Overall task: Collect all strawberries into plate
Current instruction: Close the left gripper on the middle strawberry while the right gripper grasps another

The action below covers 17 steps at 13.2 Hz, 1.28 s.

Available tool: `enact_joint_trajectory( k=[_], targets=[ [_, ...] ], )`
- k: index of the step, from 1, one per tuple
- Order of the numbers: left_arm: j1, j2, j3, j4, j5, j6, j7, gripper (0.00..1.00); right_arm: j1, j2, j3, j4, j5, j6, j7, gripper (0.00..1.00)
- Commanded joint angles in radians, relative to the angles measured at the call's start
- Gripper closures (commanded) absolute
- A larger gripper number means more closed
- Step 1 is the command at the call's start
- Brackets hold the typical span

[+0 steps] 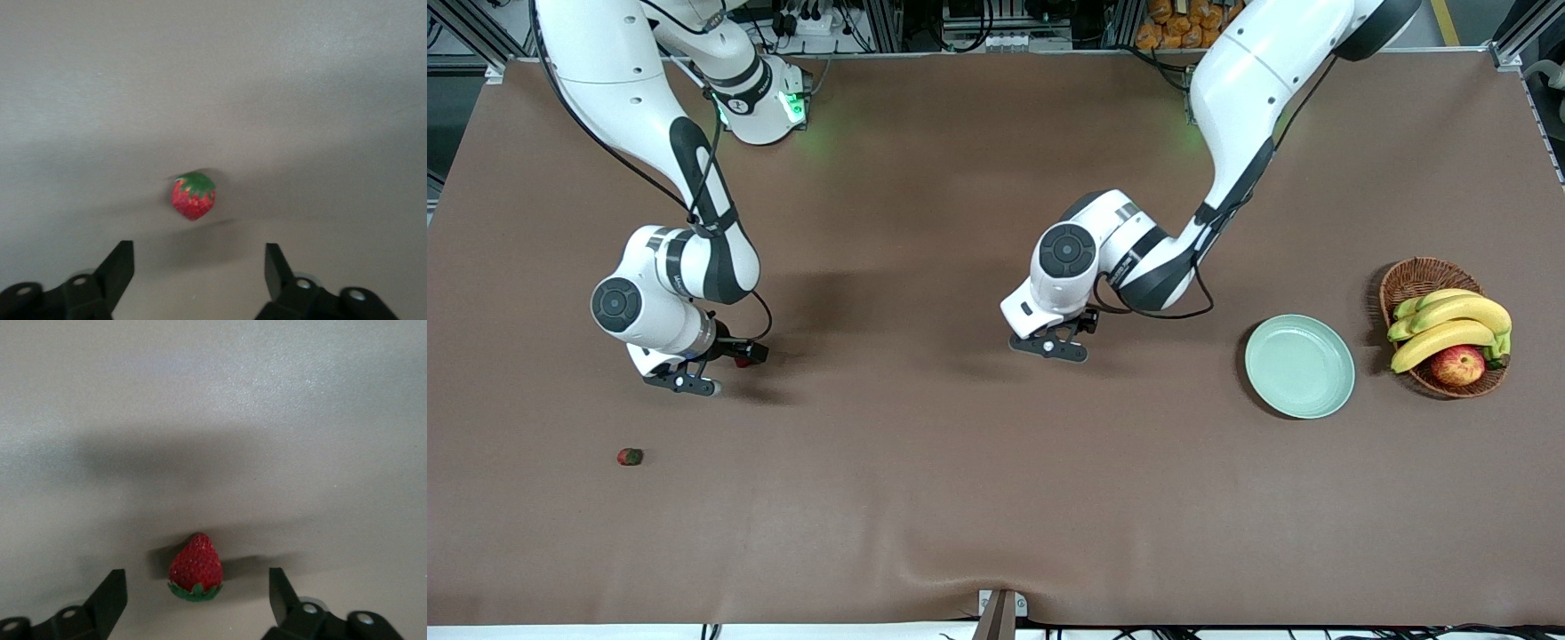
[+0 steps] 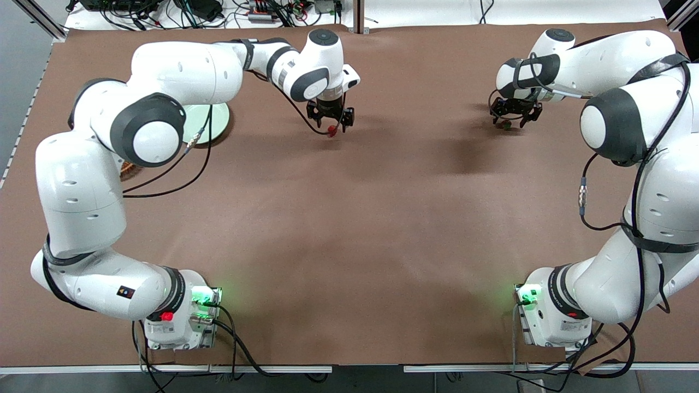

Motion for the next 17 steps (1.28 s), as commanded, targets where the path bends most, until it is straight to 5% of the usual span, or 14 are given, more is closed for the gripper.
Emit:
enact_joint_trajectory(
  k=[1, 6, 12, 17],
  targets=[
    [-0.004, 0.016, 0.005, 0.004, 0.024, 0.028, -0.032, 0.19, 0.000, 0.008, 0.001, -0.001, 0.022, 0.029, -0.027, 0.64],
    [-0.005, 0.036, 0.020, -0.002, 0.023, 0.051, -0.045, 0.30, 0.007, 0.011, 0.001, 0.000, 0.022, 0.028, -0.028, 0.98],
    [-0.005, 0.080, 0.037, 0.001, 0.037, 0.127, -0.046, 0.36, 0.008, -0.035, 0.002, 0.058, 0.022, 0.017, -0.097, 1.00],
    [-0.001, 0.073, 0.037, -0.001, 0.038, 0.121, -0.048, 0.92, 0.048, -0.078, 0.028, 0.133, 0.025, 0.003, -0.165, 1.00]
  ],
)
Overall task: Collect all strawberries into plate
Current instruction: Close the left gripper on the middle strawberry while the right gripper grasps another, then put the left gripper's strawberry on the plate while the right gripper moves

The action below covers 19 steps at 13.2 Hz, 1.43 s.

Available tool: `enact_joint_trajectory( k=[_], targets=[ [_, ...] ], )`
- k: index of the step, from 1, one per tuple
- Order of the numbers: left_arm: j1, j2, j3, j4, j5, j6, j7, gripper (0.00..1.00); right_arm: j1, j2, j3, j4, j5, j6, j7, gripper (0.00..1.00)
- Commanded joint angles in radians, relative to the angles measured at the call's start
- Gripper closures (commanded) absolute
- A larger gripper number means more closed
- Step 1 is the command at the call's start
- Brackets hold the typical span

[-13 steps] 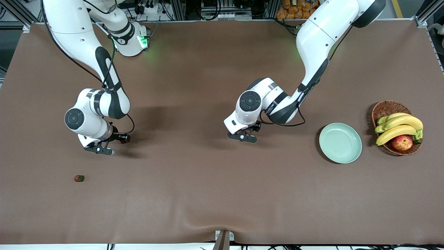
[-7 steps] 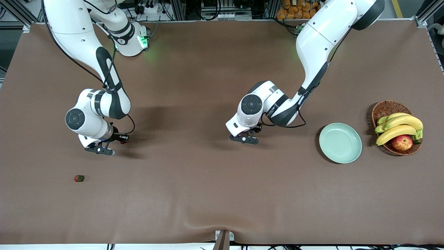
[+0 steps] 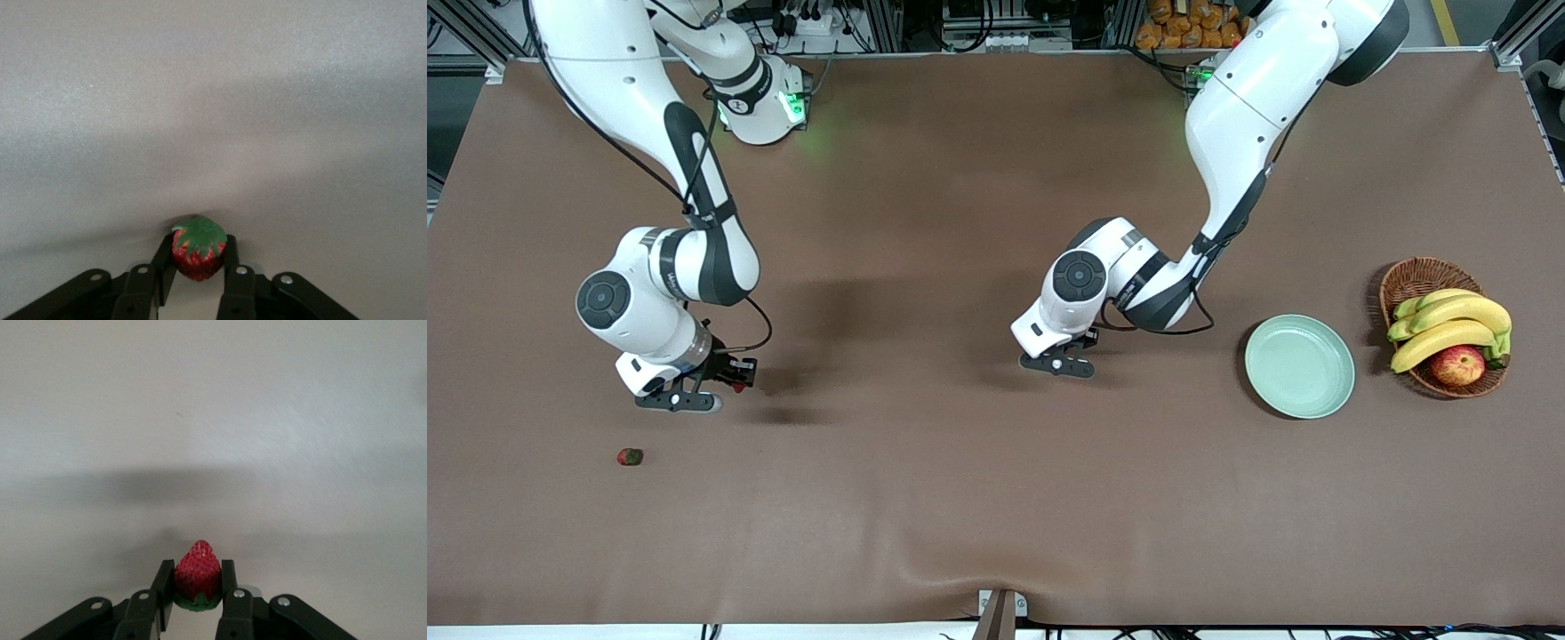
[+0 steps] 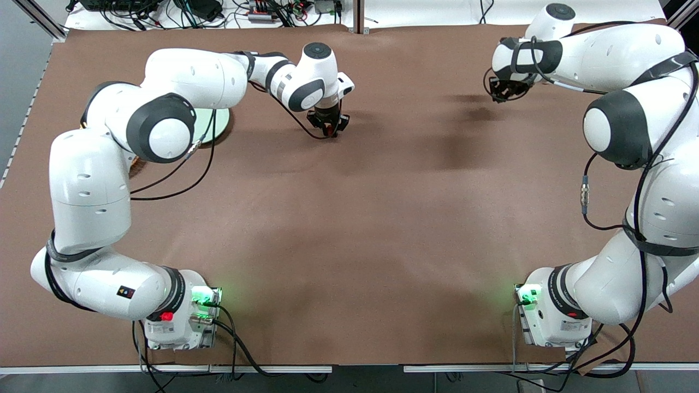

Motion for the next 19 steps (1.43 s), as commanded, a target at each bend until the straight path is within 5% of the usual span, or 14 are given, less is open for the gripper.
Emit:
enact_joint_trajectory(
  k=[1, 4, 7, 11, 15, 19],
  targets=[
    [0.007, -0.008, -0.003, 0.000, 0.027, 0.000, -0.030, 0.99, 0.014, -0.035, 0.049, 0.018, 0.022, -0.013, -0.048, 1.00],
    [0.030, -0.092, -0.005, 0.002, 0.027, -0.099, -0.015, 1.00, 0.023, -0.026, 0.155, 0.037, 0.027, 0.027, -0.035, 1.00],
    [0.116, -0.214, -0.020, 0.000, 0.010, -0.254, 0.068, 1.00, 0.083, 0.009, 0.183, 0.105, 0.050, 0.055, -0.028, 1.00],
    [0.283, -0.291, -0.023, -0.010, 0.010, -0.459, 0.223, 1.00, 0.167, 0.136, 0.185, 0.290, 0.188, 0.053, -0.005, 1.00],
    [0.493, -0.309, -0.022, -0.049, 0.022, -0.459, 0.514, 1.00, 0.250, 0.279, 0.185, 0.490, 0.210, 0.059, 0.130, 1.00],
    [0.619, -0.268, -0.022, -0.093, 0.025, -0.366, 0.587, 1.00, 0.319, 0.415, 0.186, 0.628, 0.211, 0.175, 0.218, 0.99]
  ],
)
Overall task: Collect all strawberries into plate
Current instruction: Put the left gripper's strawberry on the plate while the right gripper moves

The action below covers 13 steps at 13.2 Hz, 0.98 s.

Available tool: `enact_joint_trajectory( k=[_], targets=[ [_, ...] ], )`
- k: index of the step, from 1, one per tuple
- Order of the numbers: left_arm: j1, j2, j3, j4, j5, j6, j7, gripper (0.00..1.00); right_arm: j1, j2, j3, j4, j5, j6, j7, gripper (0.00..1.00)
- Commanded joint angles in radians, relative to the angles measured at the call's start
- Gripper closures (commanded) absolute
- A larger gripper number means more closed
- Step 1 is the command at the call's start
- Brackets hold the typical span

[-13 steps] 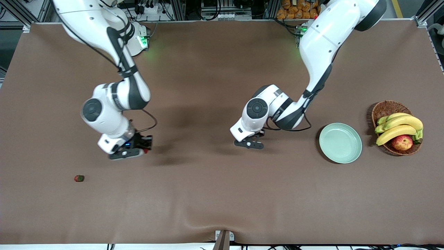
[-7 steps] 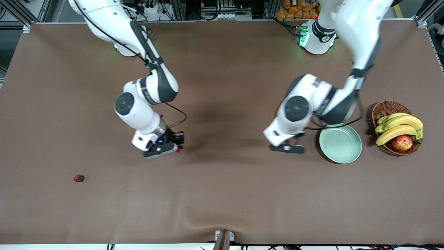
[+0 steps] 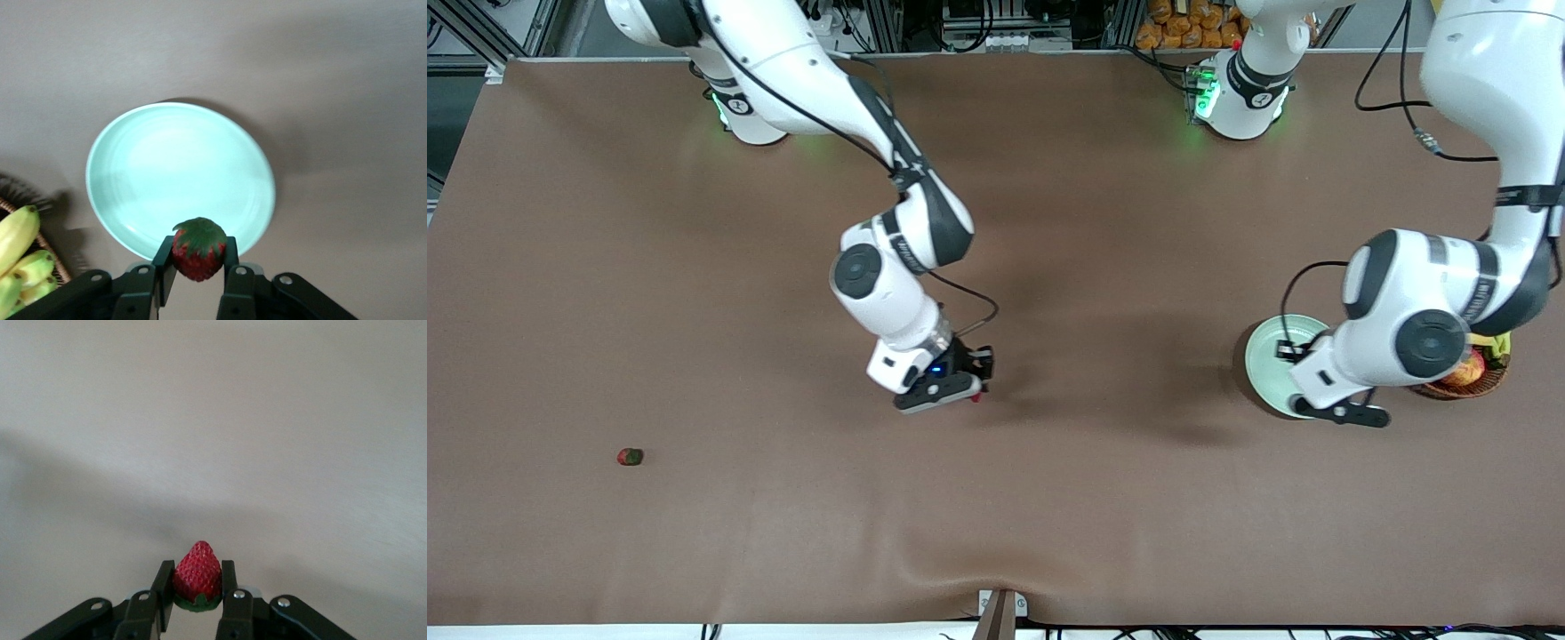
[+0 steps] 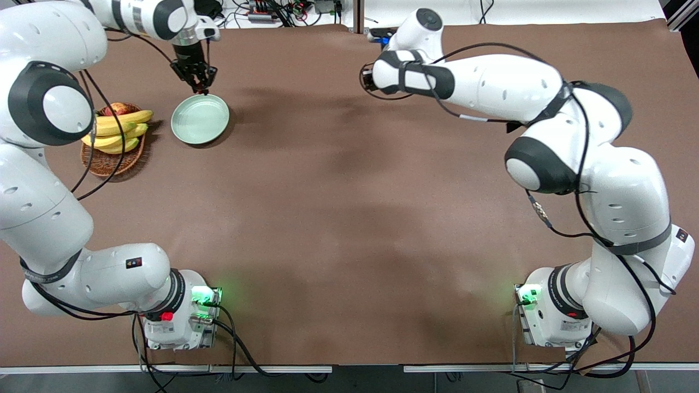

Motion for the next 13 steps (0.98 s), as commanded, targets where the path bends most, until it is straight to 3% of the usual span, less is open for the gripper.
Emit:
enact_joint_trajectory(
  k=[1, 3, 4, 5, 8, 11, 12, 13],
  targets=[
    [0.046, 0.030, -0.016, -0.060, 0.024, 0.115, -0.004, 0.88, 0.033, 0.133, -0.010, 0.143, 0.022, 0.097, 0.063, 0.99],
    [0.074, 0.061, -0.016, -0.068, 0.024, 0.162, -0.003, 0.52, 0.036, 0.207, 0.034, 0.231, 0.021, 0.130, 0.146, 0.98],
    [0.077, 0.059, -0.016, -0.069, 0.022, 0.162, -0.004, 0.13, 0.036, 0.238, 0.055, 0.261, 0.021, 0.175, 0.204, 0.95],
    [0.089, 0.052, -0.016, -0.069, 0.022, 0.160, -0.003, 0.00, 0.038, 0.264, 0.081, 0.281, 0.021, 0.229, 0.258, 0.93],
    [0.086, -0.001, -0.025, -0.068, 0.008, 0.150, -0.004, 0.00, 0.056, 0.318, 0.104, 0.317, 0.019, 0.268, 0.280, 0.92],
    [0.083, -0.016, -0.121, -0.037, 0.008, 0.148, -0.021, 0.00, 0.079, 0.371, 0.105, 0.360, 0.019, 0.278, 0.280, 0.85],
    [0.078, -0.015, -0.148, -0.025, 0.008, 0.136, -0.023, 0.00, 0.084, 0.382, 0.105, 0.368, 0.019, 0.278, 0.280, 0.67],
    [0.075, -0.010, -0.172, -0.017, -0.002, 0.128, -0.029, 0.00, 0.084, 0.381, 0.104, 0.368, 0.018, 0.278, 0.280, 0.30]
  ],
)
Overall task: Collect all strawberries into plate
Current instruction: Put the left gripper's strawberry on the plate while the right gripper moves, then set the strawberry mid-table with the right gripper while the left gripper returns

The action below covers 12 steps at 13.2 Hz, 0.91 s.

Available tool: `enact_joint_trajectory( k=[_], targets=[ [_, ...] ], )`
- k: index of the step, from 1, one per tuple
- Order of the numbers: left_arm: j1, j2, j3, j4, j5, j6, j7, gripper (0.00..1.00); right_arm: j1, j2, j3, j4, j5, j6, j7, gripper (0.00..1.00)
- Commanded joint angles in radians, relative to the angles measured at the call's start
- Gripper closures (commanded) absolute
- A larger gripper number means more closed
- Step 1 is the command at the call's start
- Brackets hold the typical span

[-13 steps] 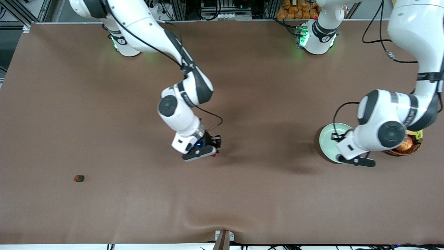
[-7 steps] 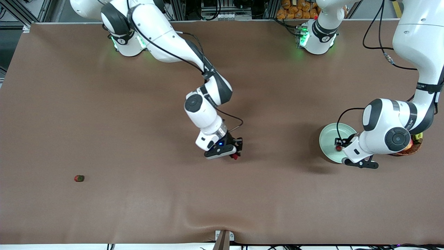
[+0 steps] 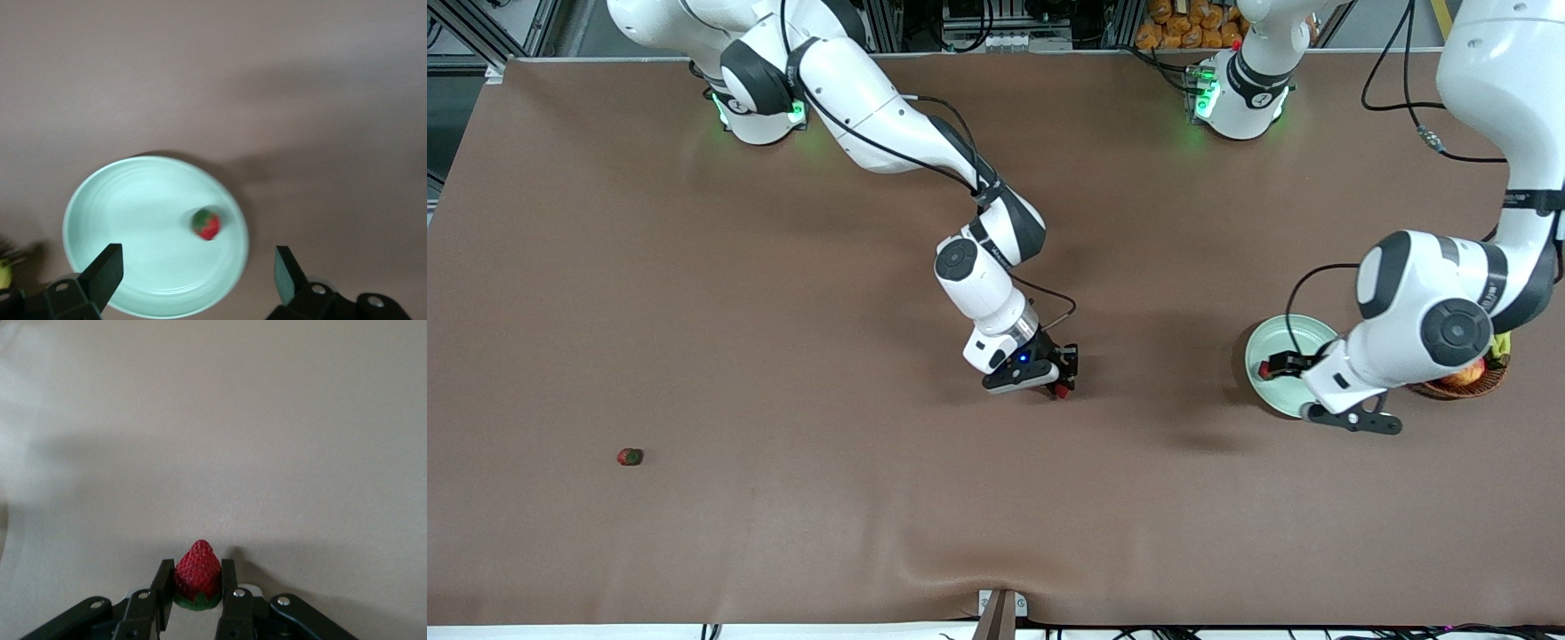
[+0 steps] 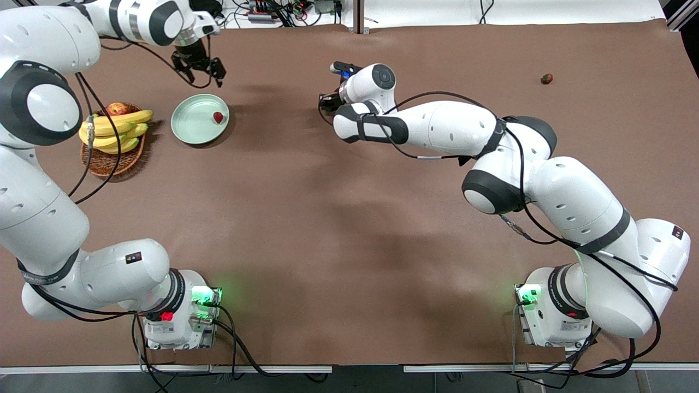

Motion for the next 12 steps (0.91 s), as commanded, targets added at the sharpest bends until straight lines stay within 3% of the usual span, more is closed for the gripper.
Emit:
enact_joint_trajectory(
  k=[1, 2, 6, 12],
  targets=[
    [-0.002, 0.000, -0.058, 0.015, -0.051, -0.023, -0.056, 0.00, 0.006, 0.042, -0.004, 0.065, 0.013, 0.009, 0.009, 0.10],
    [-0.005, 0.000, -0.062, 0.015, -0.095, -0.023, -0.108, 0.00, 0.006, 0.039, -0.007, 0.063, 0.010, 0.011, 0.009, 0.00],
    [-0.095, 0.035, -0.063, 0.042, -0.125, -0.017, -0.246, 0.00, -0.035, -0.039, -0.040, 0.031, 0.003, -0.015, -0.002, 0.00],
    [-0.292, 0.196, -0.047, 0.199, -0.117, 0.076, -0.438, 0.00, -0.184, -0.205, -0.048, -0.079, -0.005, -0.211, -0.115, 0.00]
  ],
)
